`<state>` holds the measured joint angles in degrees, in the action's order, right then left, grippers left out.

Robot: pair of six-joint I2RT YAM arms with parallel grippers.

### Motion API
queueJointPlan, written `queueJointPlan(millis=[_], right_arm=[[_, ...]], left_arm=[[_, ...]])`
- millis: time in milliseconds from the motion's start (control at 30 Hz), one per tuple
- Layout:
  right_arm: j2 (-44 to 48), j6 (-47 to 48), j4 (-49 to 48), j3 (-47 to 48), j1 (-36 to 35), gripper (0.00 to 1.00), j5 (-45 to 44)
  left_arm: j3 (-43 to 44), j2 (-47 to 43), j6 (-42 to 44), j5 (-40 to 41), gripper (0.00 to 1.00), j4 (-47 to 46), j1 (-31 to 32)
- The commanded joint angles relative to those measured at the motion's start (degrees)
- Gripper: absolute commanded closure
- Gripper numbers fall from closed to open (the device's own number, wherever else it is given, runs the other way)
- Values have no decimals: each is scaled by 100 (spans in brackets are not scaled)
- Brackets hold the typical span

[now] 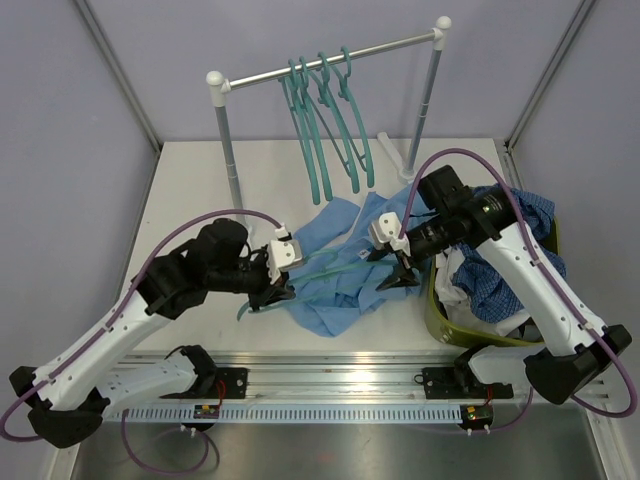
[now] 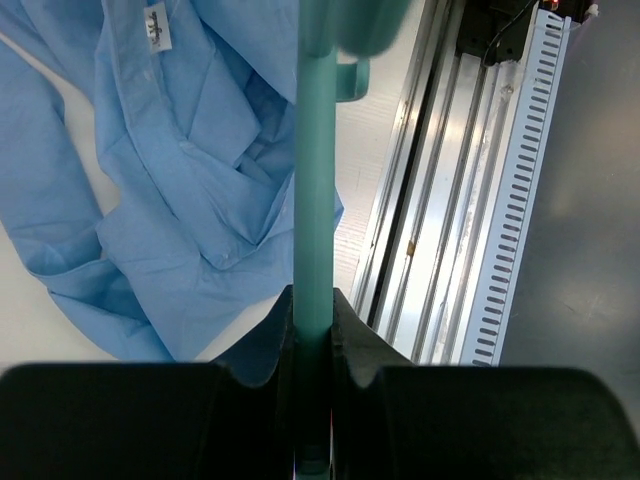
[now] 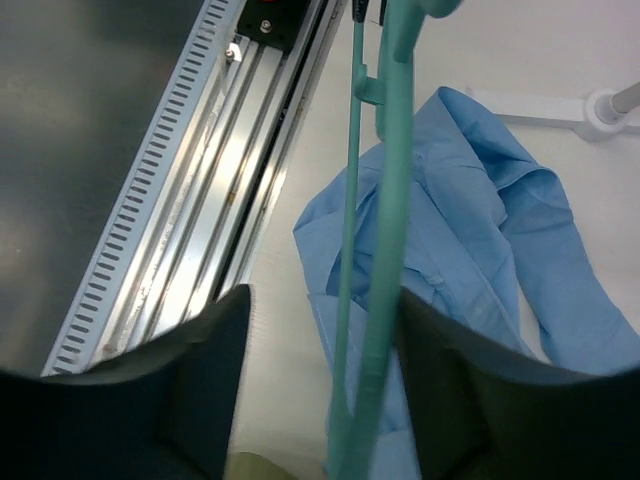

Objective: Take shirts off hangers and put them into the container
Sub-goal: Pass the hanger from the left arm to the right

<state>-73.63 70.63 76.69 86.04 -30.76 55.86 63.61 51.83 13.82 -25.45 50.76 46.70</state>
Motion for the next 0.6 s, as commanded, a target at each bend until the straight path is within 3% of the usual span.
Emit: queueJointPlan(millis=[0, 100, 133, 200, 333, 433, 500, 533, 567], right_arm=[[15, -84, 690, 97, -44, 47, 58], [146, -111, 593, 10, -44, 77, -101], [181, -111, 576, -26, -44, 81, -101], [217, -111, 567, -166, -44, 82, -84], [191, -225, 471, -342, -52, 59, 4], [156, -278, 426, -395, -88, 54, 83], [94, -287, 426, -395, -131, 56, 92], [77, -287, 435, -395, -149, 62, 118], [76, -287, 452, -360, -149, 75, 127]], left_arm=[[353, 20, 173, 67, 100, -514, 41], [318, 2, 208, 102, 100, -576, 41], [292, -7, 200, 111, 100, -585, 41], [257, -85, 191, 119, 100, -699, 41], [204, -182, 138, 93, 100, -910, 41], [213, -217, 86, 23, 100, -1015, 41], [195, -218, 50, -47, 100, -1068, 41], [178, -218, 15, -65, 100, -1095, 41], [169, -218, 15, -65, 100, -1095, 41]])
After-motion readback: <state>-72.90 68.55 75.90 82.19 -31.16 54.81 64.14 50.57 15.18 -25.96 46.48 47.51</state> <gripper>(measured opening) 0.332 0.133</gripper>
